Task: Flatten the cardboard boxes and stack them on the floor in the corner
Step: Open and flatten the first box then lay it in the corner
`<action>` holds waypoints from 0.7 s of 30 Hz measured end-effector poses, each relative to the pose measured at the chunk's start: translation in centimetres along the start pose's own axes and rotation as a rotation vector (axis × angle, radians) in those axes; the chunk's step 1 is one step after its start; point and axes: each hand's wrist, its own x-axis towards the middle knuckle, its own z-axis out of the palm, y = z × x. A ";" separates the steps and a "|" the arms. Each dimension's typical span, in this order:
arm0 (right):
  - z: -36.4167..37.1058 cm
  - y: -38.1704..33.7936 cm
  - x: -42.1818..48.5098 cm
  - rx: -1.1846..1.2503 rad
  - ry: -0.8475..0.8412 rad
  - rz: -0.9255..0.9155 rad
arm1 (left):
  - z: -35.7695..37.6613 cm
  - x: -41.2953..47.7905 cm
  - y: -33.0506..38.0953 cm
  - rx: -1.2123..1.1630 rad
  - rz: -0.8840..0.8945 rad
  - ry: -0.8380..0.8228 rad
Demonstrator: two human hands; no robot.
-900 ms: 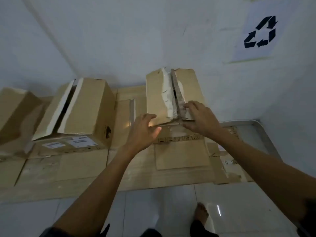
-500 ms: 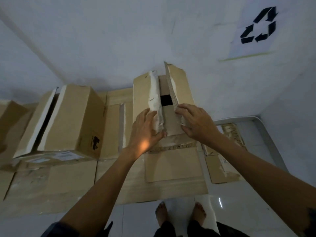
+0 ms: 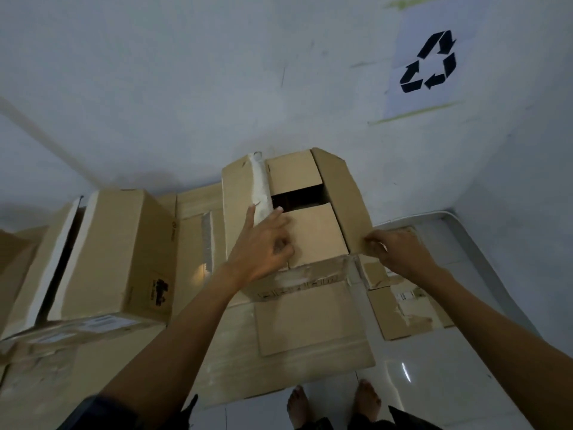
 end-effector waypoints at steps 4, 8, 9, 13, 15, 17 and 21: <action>0.2 -1.0 0.7 0.025 0.200 0.069 | -3.3 -0.9 -0.8 -0.037 0.043 0.016; 0.1 -1.5 1.7 -0.020 0.237 0.086 | -7.9 -2.3 -2.4 -0.158 -0.049 0.259; 0.2 -1.6 1.9 -0.029 0.236 0.080 | -9.0 -3.0 -3.0 -0.214 -0.126 0.305; 0.6 -2.2 2.5 -0.038 0.256 0.075 | -9.7 -5.2 -6.6 -0.107 -0.513 0.324; 0.7 -2.4 2.7 -0.043 0.269 0.070 | -7.5 -6.5 -8.9 -0.196 -0.677 0.191; 0.8 -2.9 2.9 -0.043 0.282 0.047 | -4.4 -7.7 -10.1 -0.422 -0.739 0.027; -0.1 -4.2 3.5 -0.062 0.305 -0.082 | -0.4 -8.2 -9.0 -0.569 -0.752 0.051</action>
